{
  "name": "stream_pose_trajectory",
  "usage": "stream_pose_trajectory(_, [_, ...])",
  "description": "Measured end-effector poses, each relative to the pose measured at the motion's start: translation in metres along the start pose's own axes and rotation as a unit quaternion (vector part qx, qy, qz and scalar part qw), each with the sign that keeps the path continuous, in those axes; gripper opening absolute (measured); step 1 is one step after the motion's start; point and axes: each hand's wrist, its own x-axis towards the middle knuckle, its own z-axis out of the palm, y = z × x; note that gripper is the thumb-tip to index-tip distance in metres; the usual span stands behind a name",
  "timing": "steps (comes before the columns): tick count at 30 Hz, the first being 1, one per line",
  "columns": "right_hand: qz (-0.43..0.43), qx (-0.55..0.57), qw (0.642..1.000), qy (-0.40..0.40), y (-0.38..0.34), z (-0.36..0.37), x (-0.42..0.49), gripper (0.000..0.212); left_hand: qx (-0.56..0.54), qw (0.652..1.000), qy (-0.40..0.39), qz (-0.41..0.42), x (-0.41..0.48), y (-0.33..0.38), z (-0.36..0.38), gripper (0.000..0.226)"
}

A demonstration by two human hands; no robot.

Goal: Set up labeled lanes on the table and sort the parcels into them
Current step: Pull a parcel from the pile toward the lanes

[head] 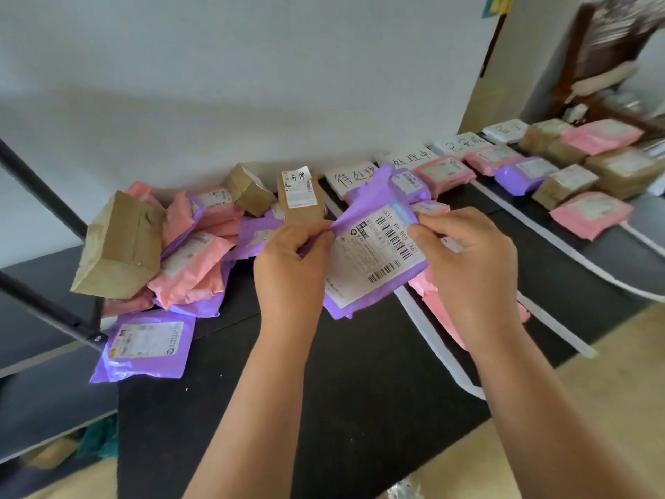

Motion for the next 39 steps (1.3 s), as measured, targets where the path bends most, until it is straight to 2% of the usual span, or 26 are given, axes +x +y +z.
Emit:
stream_pose_trajectory(7, [0.037,-0.028,0.999,0.023,0.025,-0.052,-0.017,0.009,0.025,0.998,-0.039,0.045,-0.027,0.019,0.039,0.019])
stream_pose_trajectory(12, [0.06,-0.02,0.997,0.033,0.051,-0.102,-0.012,0.008,0.064,0.992,0.0,0.111,-0.054,0.04,0.083,0.017])
stream_pose_trajectory(16, [0.087,0.003,0.994,0.059,0.088,-0.161,-0.003,0.005,0.061,0.996,0.025,0.055,-0.097,0.07,0.133,0.04])
stream_pose_trajectory(18, [0.107,0.024,0.99,0.085,0.112,-0.194,0.003,0.011,0.028,0.999,0.025,-0.007,-0.117,0.082,0.162,0.05])
stream_pose_trajectory(20, [0.134,0.027,0.986,0.099,0.137,-0.225,0.008,0.012,-0.007,0.996,0.011,-0.088,-0.134,0.092,0.191,0.052])
stream_pose_trajectory(22, [0.159,0.035,0.981,0.106,0.156,-0.252,0.012,0.016,-0.02,0.991,-0.023,-0.133,-0.149,0.101,0.218,0.044])
stream_pose_trajectory(24, [0.178,0.054,0.976,0.115,0.172,-0.274,0.017,0.023,-0.017,0.986,-0.074,-0.146,-0.163,0.108,0.243,0.035])
stream_pose_trajectory(26, [0.202,0.063,0.971,0.115,0.186,-0.288,0.021,0.018,-0.015,0.984,-0.107,-0.145,-0.172,0.115,0.265,0.028])
stream_pose_trajectory(30, [0.241,0.077,0.963,0.087,0.212,-0.299,0.034,0.01,-0.019,0.982,-0.111,-0.15,-0.172,0.118,0.296,0.009])
stream_pose_trajectory(32, [0.245,0.069,0.965,0.063,0.226,-0.299,0.044,0.011,-0.004,0.981,-0.12,-0.153,-0.163,0.116,0.309,0.021])
stream_pose_trajectory(35, [0.258,0.062,0.964,0.024,0.249,-0.291,0.066,0.013,-0.013,0.98,-0.107,-0.169,-0.144,0.106,0.331,0.003])
stream_pose_trajectory(37, [0.252,0.027,0.967,-0.005,0.265,-0.284,0.083,0.017,-0.012,0.98,-0.101,-0.17,-0.128,0.099,0.349,0.016])
stream_pose_trajectory(39, [0.25,0.003,0.968,-0.025,0.278,-0.28,0.102,0.019,-0.014,0.979,-0.097,-0.18,-0.11,0.097,0.367,0.016])
